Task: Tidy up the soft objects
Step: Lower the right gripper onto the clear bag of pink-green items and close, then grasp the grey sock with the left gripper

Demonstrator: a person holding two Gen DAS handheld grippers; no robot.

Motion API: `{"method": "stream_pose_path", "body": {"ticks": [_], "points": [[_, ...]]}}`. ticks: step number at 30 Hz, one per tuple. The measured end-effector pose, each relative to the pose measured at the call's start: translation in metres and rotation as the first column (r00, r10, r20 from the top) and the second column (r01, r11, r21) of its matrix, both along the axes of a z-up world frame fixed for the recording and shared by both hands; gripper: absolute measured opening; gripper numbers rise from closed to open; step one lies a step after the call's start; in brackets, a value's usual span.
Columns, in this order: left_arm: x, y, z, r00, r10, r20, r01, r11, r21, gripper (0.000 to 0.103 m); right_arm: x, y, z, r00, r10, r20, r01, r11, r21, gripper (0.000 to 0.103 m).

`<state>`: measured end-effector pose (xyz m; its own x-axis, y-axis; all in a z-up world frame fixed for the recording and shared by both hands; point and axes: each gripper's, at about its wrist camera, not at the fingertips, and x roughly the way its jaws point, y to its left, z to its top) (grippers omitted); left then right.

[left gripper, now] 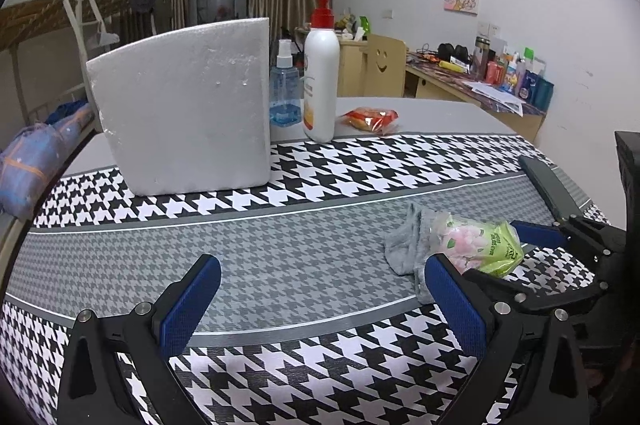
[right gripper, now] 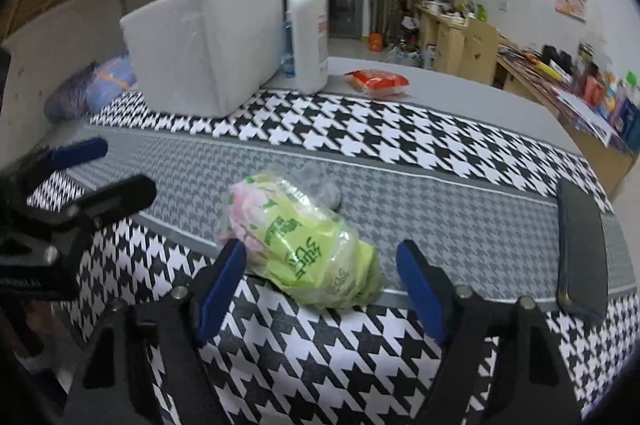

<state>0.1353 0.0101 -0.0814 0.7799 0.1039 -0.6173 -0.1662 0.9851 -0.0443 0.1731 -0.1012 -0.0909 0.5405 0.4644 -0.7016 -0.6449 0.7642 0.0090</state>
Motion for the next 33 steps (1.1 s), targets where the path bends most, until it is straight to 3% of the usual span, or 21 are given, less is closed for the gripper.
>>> {"method": "stream_pose_path", "body": {"ticks": [3, 8, 12, 17, 22, 33], "points": [[0.003, -0.001, -0.002, 1.000, -0.001, -0.020, 0.001, 1.000, -0.010, 0.102, 0.002, 0.006, -0.003, 0.999, 0.032, -0.001, -0.032, 0.999, -0.030, 0.064], [0.008, -0.004, -0.006, 0.998, 0.000, -0.055, 0.000, 1.000, -0.013, 0.102, 0.002, 0.007, -0.006, 0.998, 0.058, -0.008, -0.059, 0.997, -0.049, 0.052], [0.011, -0.010, -0.004, 0.998, -0.017, -0.055, 0.017, 1.000, -0.006, 0.102, -0.002, -0.003, 0.000, 0.997, 0.077, -0.013, -0.077, 0.997, -0.006, 0.041], [0.017, -0.022, -0.005, 0.997, -0.053, -0.060, 0.053, 0.999, -0.005, 0.102, -0.002, -0.019, 0.010, 0.996, 0.081, -0.035, -0.079, 0.995, 0.064, 0.038], [0.023, -0.032, -0.006, 0.995, -0.074, -0.070, 0.074, 0.997, -0.002, 0.102, 0.005, -0.037, 0.014, 0.999, 0.008, -0.048, -0.003, 0.995, 0.096, 0.038], [0.043, -0.049, -0.011, 0.987, -0.120, -0.106, 0.121, 0.993, 0.002, 0.102, 0.005, -0.061, 0.014, 0.996, -0.078, -0.042, 0.082, 0.991, 0.107, 0.038]]}}
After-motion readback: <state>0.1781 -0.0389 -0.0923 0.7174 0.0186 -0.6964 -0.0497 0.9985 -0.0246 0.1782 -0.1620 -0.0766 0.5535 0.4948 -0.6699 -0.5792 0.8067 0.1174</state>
